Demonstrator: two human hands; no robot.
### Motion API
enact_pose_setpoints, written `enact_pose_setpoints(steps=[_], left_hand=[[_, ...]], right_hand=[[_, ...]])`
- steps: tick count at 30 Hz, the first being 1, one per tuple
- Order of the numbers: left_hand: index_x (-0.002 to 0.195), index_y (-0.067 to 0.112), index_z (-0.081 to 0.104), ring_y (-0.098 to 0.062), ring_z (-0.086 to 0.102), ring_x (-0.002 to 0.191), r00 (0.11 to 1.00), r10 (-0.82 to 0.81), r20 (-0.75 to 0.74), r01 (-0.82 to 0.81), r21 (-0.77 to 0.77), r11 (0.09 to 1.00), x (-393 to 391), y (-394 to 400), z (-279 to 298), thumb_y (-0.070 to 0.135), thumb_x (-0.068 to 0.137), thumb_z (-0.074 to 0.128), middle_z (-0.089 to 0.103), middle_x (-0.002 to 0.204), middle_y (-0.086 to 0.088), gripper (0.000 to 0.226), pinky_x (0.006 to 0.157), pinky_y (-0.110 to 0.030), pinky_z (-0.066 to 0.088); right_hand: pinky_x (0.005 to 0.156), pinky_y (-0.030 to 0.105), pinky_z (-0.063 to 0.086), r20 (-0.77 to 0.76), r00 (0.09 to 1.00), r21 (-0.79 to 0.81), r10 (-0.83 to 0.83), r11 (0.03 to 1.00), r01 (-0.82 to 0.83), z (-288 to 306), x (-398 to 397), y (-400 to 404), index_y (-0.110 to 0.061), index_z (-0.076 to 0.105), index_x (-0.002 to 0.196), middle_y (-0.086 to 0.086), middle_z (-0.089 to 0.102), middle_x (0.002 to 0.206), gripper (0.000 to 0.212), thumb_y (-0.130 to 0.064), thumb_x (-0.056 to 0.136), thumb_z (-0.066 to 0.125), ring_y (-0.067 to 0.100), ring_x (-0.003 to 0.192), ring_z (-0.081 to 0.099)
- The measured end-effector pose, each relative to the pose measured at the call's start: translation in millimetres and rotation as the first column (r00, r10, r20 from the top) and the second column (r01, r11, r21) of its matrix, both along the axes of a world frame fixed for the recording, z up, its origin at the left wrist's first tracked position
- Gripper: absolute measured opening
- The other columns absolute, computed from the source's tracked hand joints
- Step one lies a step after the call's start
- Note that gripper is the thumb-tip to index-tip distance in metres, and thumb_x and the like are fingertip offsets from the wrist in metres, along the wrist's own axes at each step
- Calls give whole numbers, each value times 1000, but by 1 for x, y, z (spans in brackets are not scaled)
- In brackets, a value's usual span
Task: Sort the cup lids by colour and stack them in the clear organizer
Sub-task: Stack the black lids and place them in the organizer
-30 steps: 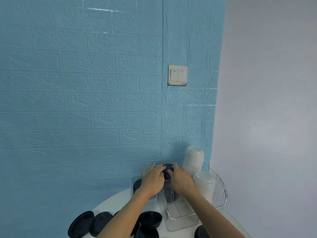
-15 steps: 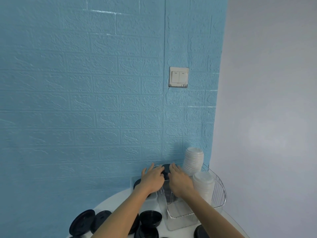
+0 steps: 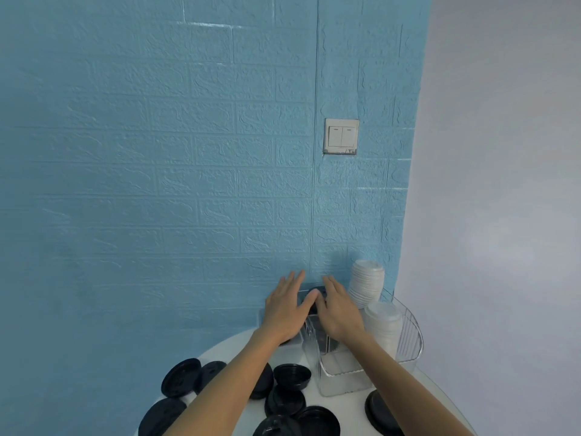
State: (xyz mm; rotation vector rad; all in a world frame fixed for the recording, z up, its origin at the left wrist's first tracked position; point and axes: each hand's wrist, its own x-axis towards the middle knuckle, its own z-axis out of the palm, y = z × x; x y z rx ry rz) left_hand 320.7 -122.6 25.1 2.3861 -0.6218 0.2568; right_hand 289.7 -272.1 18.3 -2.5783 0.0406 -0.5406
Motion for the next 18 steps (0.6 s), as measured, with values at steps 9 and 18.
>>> enact_pose_setpoints(steps=[9,18], left_hand=[[160,43,14,-13,-3,157,997,61,49,-55,-119,991,-73,39,11,69,100,29,1,171,11,68,126,-46,6],[150,39,39,-6,33,142,975,138,173,-99,-221,970,-196,87,-25,54,101,47,43,150,16,51,118,-37,35]], right_hand=[[125,42,22,114,993,40,23,999,-27,16,-64,27,-20,23,161,3,25,167,72,-62,102,33,22,154,21],[117,33,33,168,981,153,98,980,-125,-11,-198,57,-28,29,158,-11,39,156,71,-66,99,39,11,144,35]])
